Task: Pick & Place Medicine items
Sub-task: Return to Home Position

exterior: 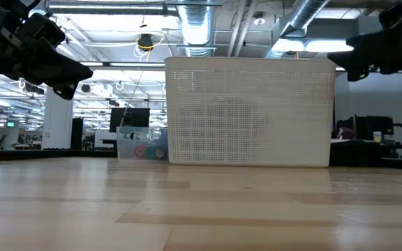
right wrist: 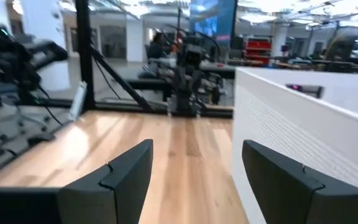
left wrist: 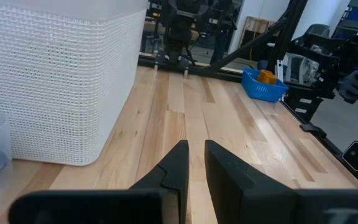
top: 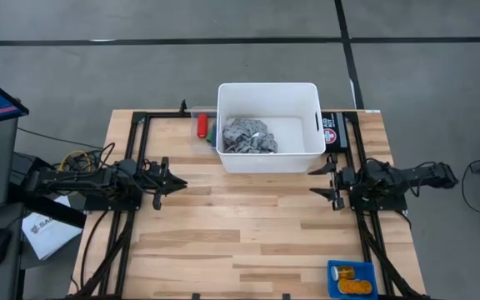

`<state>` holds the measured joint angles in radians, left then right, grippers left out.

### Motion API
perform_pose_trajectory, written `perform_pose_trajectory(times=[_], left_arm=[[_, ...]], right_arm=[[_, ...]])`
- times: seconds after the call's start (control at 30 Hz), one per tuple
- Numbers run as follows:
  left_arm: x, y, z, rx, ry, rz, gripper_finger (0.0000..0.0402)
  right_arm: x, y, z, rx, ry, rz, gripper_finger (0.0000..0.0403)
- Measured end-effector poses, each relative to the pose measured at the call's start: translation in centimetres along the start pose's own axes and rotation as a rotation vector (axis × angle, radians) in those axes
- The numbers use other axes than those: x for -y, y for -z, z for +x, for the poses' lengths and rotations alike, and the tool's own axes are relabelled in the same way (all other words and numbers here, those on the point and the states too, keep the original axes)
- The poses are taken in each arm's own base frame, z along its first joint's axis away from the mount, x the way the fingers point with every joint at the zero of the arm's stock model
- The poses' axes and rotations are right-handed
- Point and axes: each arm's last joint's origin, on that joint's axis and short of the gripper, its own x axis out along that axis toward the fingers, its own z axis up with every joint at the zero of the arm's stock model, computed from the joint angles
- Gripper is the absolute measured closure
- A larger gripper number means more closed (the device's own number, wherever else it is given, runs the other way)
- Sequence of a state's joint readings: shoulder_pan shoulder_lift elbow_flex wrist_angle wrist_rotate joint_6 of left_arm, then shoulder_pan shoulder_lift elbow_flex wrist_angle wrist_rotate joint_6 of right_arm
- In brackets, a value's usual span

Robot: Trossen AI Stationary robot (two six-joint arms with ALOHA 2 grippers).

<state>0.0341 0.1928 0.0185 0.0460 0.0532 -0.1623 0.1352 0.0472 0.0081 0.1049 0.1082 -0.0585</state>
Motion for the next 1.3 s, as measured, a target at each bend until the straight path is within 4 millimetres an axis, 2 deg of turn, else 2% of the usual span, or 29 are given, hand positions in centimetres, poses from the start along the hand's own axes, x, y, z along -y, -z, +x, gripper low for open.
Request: perform_pose_trajectory(times=[0.4,0.77,1.3], left_arm=[[0.00,-0.01,0.00,0.000,0.000,0.000,0.0357],[0.01,-0.01,0.00,0.000,0.000,0.000,0.0357],[0.01,-0.03,0.00,0.001,0.000,0.000,0.0357]], right_arm=[[0.15,0.40,-0.21,-0.038,0.047,-0.048,0.0159],[0.16,0.40,-0.22,-0.033,0.050,0.088,0.0159],[0.16,0.41,-0.22,-0.034,0.050,0.089,0.0159]])
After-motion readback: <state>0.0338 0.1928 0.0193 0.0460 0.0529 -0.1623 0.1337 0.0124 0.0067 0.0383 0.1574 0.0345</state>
